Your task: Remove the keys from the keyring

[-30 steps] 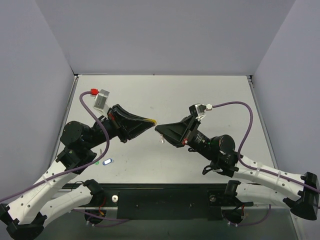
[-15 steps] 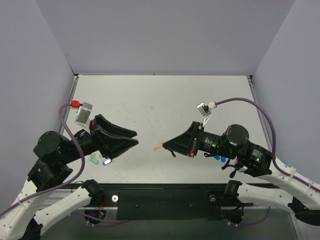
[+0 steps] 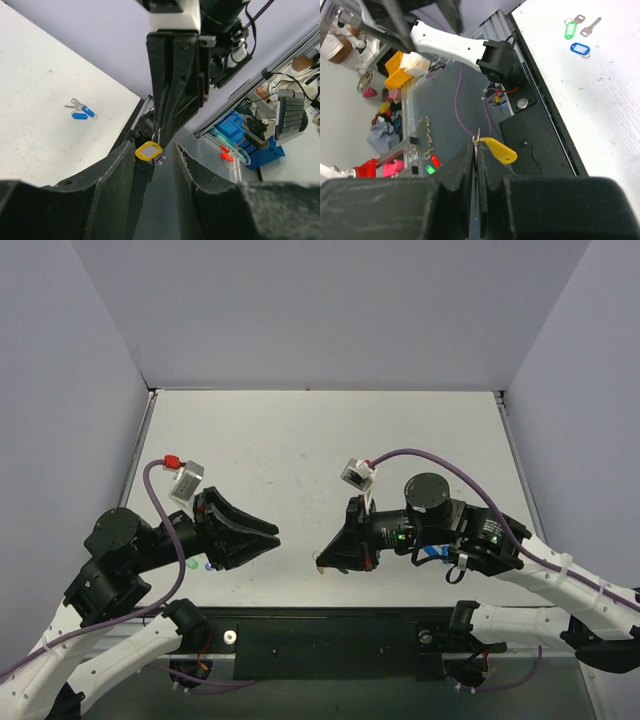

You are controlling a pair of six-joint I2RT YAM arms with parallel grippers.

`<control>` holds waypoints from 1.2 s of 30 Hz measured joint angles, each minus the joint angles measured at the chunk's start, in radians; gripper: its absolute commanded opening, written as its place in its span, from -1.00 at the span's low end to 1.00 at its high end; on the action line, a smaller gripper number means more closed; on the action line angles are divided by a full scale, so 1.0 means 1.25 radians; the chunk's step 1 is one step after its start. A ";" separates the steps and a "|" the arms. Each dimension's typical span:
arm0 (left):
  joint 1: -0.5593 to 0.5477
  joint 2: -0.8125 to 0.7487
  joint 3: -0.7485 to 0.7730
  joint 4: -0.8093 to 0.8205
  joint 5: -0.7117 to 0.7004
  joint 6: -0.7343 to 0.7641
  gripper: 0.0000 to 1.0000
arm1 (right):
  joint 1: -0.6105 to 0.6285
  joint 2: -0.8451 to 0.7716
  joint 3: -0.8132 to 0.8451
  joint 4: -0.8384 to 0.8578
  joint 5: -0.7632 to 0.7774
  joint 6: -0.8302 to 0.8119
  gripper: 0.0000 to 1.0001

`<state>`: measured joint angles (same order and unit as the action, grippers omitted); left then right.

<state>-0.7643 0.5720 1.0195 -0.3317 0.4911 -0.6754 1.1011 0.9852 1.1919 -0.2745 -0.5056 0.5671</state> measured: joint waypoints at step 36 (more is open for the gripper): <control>0.000 -0.084 -0.252 0.414 0.017 -0.251 -0.29 | 0.017 0.071 0.088 0.074 -0.024 -0.080 -1.00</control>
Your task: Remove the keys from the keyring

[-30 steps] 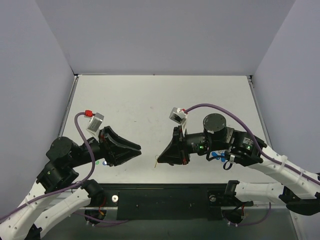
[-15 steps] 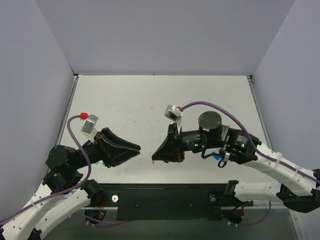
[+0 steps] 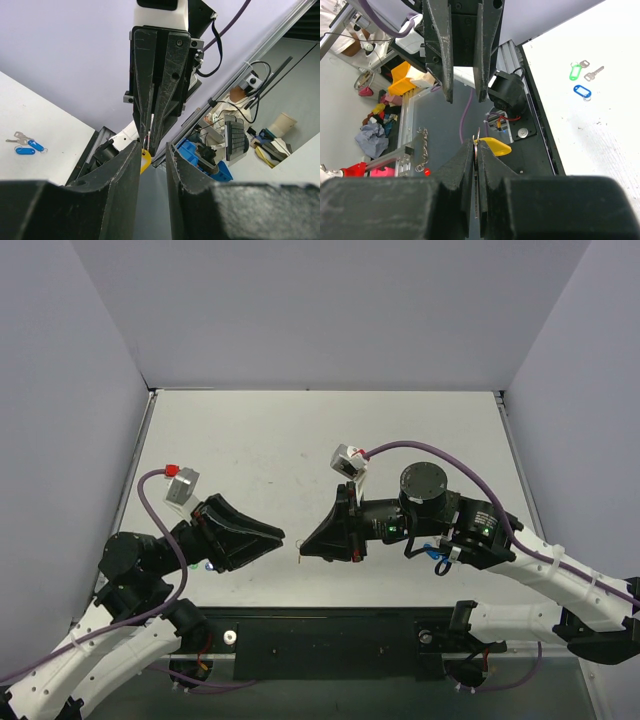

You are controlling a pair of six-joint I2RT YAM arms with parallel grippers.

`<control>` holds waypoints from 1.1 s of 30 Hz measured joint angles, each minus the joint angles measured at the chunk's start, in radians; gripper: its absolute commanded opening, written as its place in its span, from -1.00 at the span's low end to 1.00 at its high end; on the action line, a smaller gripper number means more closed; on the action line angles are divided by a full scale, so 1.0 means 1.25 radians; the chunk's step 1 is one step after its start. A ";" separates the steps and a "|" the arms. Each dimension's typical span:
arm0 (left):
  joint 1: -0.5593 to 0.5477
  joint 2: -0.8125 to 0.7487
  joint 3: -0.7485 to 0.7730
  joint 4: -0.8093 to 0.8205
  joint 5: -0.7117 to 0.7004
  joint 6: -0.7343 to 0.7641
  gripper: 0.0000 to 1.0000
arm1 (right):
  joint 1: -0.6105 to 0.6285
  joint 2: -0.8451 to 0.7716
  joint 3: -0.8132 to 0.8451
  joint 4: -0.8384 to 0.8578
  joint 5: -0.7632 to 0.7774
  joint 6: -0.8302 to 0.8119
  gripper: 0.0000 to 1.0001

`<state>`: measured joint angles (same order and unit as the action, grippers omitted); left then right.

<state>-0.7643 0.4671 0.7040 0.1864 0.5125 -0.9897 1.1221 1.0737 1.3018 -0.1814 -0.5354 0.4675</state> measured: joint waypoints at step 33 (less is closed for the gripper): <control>-0.045 0.028 -0.038 0.088 -0.029 -0.034 -0.44 | 0.016 0.016 0.012 0.051 0.025 0.012 -1.00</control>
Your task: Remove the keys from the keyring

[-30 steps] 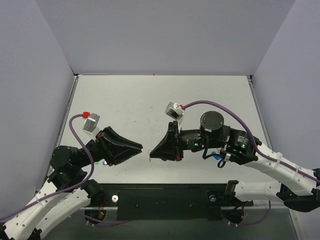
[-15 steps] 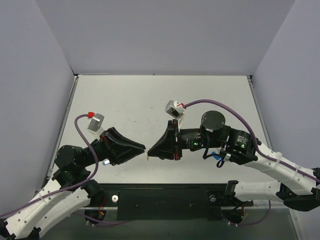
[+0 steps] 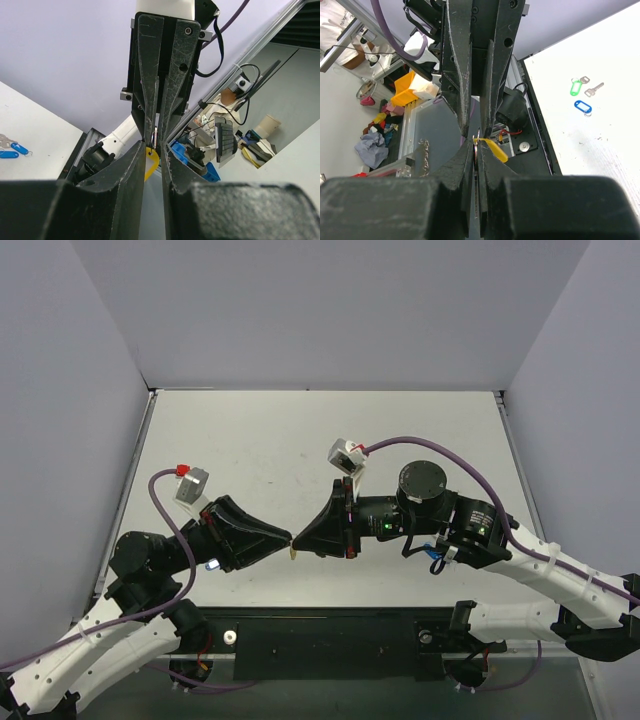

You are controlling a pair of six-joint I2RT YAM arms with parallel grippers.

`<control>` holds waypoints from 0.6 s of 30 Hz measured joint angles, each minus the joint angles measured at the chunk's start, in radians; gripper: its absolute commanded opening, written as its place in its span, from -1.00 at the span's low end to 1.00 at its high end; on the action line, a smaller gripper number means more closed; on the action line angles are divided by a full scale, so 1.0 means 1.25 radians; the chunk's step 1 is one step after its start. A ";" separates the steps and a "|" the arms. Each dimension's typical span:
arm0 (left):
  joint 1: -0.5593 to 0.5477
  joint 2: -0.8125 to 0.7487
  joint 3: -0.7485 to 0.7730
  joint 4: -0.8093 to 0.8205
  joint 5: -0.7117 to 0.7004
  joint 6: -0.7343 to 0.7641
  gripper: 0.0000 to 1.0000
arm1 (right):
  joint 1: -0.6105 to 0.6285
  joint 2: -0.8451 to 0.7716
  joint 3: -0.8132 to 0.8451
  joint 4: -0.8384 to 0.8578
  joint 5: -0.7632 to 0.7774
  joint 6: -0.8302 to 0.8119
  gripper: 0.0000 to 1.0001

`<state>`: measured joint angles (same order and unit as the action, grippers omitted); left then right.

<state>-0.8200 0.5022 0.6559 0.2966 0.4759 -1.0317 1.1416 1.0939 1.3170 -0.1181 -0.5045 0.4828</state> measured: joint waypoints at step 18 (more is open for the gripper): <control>-0.024 0.005 -0.003 0.003 -0.023 0.012 -0.86 | 0.009 0.002 0.000 0.000 0.002 0.005 -1.00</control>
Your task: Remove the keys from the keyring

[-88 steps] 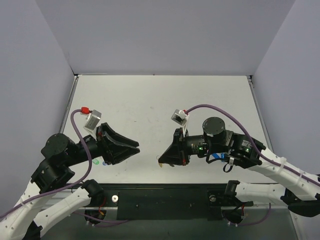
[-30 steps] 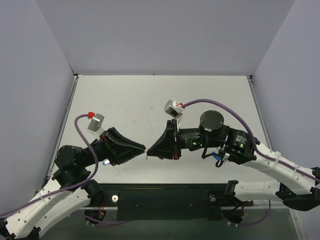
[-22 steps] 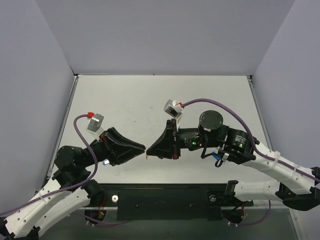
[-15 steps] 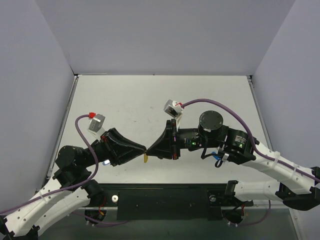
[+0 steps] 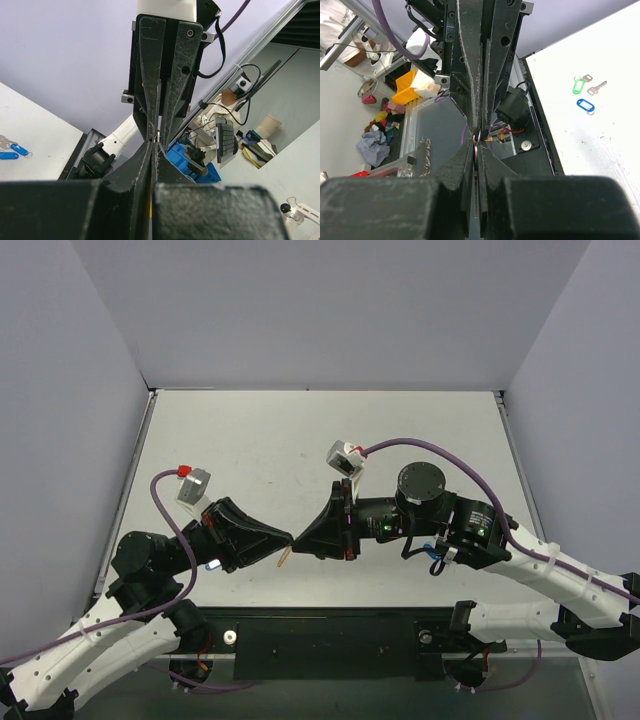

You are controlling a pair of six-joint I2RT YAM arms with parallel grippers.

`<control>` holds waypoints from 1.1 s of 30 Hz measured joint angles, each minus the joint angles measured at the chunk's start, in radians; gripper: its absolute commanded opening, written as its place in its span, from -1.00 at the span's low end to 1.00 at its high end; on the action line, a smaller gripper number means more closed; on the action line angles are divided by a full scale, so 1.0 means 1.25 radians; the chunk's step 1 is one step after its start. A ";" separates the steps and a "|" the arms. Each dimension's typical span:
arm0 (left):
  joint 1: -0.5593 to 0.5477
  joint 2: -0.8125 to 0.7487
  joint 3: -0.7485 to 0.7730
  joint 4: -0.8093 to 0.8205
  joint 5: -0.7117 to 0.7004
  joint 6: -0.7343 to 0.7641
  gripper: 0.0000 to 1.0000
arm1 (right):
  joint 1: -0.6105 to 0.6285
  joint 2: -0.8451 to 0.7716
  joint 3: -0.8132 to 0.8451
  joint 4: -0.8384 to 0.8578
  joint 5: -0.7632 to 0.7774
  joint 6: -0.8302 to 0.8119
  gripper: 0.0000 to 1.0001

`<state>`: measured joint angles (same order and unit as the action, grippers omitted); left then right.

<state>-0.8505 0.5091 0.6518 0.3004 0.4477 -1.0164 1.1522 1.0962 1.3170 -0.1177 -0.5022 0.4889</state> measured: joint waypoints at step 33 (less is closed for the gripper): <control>-0.022 0.070 0.186 -0.360 0.129 0.157 -1.00 | 0.008 0.050 0.082 -0.175 -0.088 -0.022 -1.00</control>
<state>-0.8776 0.5972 0.8837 -0.1490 0.6090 -0.8204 1.1622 1.1587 1.4197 -0.3363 -0.6121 0.4610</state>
